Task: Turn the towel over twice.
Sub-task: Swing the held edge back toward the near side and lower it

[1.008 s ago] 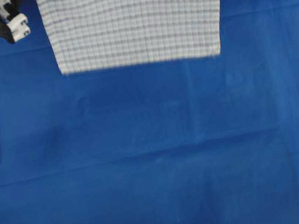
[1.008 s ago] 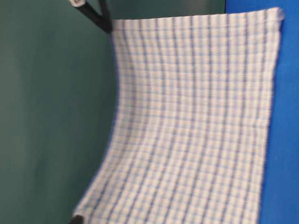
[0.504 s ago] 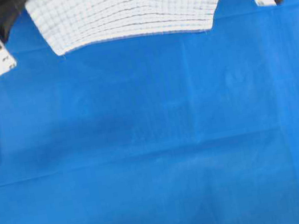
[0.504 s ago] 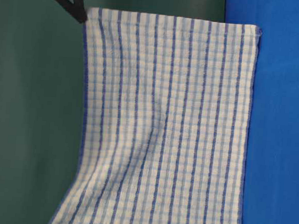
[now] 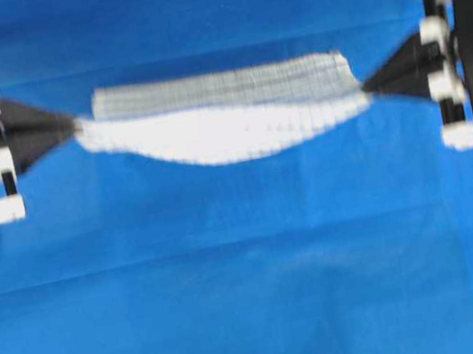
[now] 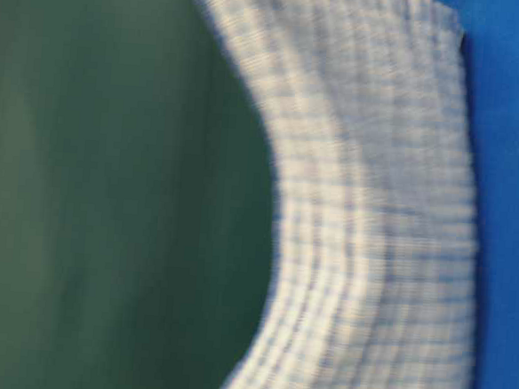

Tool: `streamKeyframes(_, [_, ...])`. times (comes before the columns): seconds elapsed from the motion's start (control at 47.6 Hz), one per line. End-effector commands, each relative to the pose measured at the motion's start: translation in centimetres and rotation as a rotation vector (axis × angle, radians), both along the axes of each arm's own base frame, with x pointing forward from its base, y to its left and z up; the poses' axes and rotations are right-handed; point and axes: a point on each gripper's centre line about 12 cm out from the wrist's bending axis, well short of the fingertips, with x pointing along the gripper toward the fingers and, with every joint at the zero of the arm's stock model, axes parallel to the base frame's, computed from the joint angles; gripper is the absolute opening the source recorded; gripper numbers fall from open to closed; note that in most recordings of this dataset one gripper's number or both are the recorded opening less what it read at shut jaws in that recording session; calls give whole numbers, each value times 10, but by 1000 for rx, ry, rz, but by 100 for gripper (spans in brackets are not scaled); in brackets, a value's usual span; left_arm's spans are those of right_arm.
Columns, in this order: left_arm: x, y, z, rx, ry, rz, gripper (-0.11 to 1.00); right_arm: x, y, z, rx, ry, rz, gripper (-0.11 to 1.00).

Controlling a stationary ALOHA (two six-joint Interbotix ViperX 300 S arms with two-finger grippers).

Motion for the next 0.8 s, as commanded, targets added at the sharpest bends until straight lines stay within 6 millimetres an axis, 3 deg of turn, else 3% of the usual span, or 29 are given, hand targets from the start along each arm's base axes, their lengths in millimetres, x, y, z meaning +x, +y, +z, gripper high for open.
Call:
streamKeyframes(0.0, [4, -15, -7, -2, 43, -72, 4, 2, 13, -5, 17, 4, 40, 5])
streamKeyframes(0.189, [7, -47, -29, 0, 149, -225, 4, 4, 39, -35, 76, 81, 100, 5])
streamKeyframes(0.399, [11, -70, -46, -38, 246, -312, 4, 11, 66, -62, 153, 145, 131, 5])
streamKeyframes(0.777, [18, -74, -60, -108, 323, -295, 4, 21, 75, -90, 165, 239, 127, 5])
